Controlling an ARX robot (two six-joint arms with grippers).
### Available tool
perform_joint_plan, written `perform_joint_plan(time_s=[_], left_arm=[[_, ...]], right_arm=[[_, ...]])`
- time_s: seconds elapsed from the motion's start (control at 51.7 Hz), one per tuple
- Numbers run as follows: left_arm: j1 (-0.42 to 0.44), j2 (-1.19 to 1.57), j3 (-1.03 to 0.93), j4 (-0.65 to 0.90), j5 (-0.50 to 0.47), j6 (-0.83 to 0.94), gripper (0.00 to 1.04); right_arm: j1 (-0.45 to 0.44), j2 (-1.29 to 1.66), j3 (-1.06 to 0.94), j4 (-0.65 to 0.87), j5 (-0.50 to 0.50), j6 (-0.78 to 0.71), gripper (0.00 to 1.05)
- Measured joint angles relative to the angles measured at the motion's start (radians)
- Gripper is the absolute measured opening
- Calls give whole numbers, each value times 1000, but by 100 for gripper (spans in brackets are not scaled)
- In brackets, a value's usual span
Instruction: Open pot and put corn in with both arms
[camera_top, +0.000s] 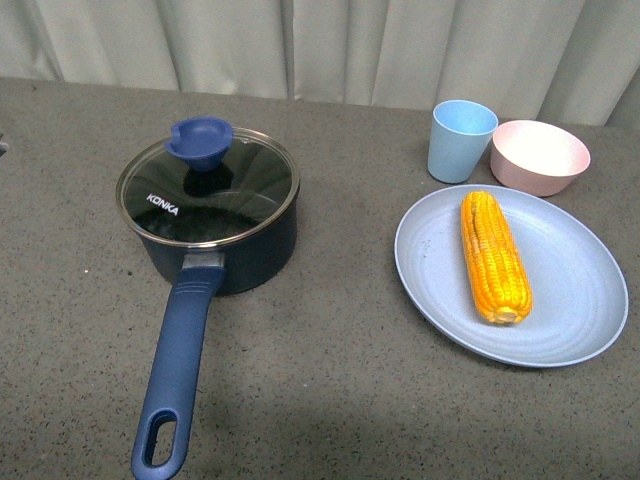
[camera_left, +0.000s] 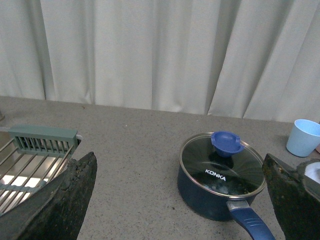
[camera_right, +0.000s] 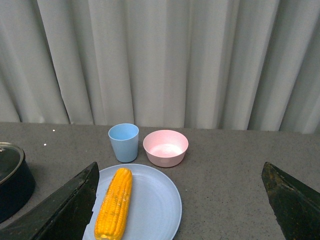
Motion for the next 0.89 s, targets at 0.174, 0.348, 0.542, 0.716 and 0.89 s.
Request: perform_joint_plan(time_s=[0.174, 0.348, 0.542, 0.716, 0.89], left_arm=[[0, 0, 0, 0, 0, 0, 98], [0, 0, 0, 0, 0, 0, 98], [0, 0, 0, 0, 0, 0, 98], [0, 0, 0, 0, 0, 0, 98], [0, 0, 0, 0, 0, 0, 98]], right_arm=[[0, 0, 0, 0, 0, 0, 95], [0, 0, 0, 0, 0, 0, 95], [0, 0, 0, 0, 0, 0, 95], [0, 0, 0, 0, 0, 0, 95], [0, 0, 0, 0, 0, 0, 95]])
